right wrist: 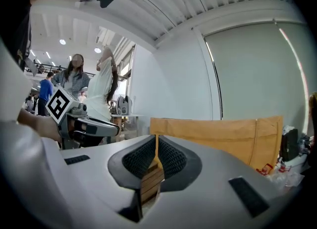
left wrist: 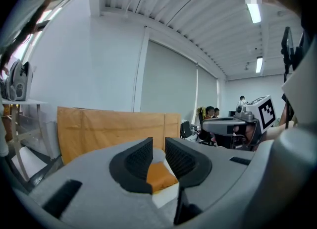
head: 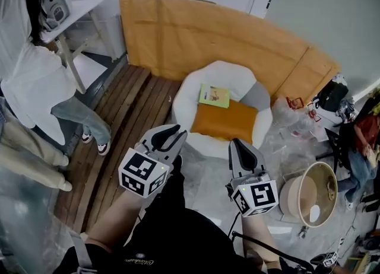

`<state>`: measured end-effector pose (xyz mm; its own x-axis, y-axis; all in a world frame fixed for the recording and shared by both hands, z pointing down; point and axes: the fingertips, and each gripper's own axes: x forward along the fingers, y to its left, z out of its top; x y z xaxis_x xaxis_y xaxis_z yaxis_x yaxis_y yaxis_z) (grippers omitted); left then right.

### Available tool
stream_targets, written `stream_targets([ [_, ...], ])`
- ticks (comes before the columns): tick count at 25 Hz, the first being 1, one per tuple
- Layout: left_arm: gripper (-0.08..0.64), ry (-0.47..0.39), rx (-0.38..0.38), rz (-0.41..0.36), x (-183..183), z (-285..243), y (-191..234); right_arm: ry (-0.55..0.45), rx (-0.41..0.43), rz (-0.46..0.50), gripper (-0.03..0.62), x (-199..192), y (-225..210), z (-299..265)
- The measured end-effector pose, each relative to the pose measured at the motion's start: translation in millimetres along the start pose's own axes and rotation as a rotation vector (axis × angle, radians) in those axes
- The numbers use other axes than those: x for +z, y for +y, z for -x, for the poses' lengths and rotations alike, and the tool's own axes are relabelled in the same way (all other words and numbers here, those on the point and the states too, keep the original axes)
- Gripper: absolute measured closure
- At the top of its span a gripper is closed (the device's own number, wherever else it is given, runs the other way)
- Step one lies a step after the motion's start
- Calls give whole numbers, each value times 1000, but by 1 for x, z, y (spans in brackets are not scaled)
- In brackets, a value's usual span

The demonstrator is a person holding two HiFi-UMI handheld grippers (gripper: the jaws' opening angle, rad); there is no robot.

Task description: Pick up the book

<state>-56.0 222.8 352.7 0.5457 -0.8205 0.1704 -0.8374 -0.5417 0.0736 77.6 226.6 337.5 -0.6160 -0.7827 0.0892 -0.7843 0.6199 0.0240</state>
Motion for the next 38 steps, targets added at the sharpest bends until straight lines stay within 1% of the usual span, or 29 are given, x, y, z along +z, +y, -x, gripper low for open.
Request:
stream_targets([
  [3,477,3,-19,-7,13,-41,32,10,-9,-14,588,3,-27,-45],
  [7,477,8,-37,-20,46,-100,94,9,-31,-16,586,28,-68,-125],
  [12,474,29,-76,-34,71,-173,164,17,-61,-19,588,49,-112,-222],
  [15,471,31,-95,-42,83,-212,198,22,-85,-17,587,57,-137,-267],
  [17,471,32,-100,-39,87,-234,215,23,-106,-19,588,58,-153,-287],
  [20,471,36,-119,-28,87,-259,222,27,-130,-24,588,58,-173,-300],
  [23,471,39,-127,-18,85,-273,221,17,-124,-29,587,59,-182,-305],
  [27,471,27,-109,-31,95,-286,213,-9,-112,-41,588,61,-198,-304],
  [30,471,18,-92,-40,99,-290,199,-26,-107,-31,588,64,-210,-296],
  [32,469,15,-85,-38,99,-292,190,-28,-106,-25,587,65,-215,-291],
  [38,468,12,-66,-38,101,-303,184,-23,-100,-25,587,59,-227,-290],
])
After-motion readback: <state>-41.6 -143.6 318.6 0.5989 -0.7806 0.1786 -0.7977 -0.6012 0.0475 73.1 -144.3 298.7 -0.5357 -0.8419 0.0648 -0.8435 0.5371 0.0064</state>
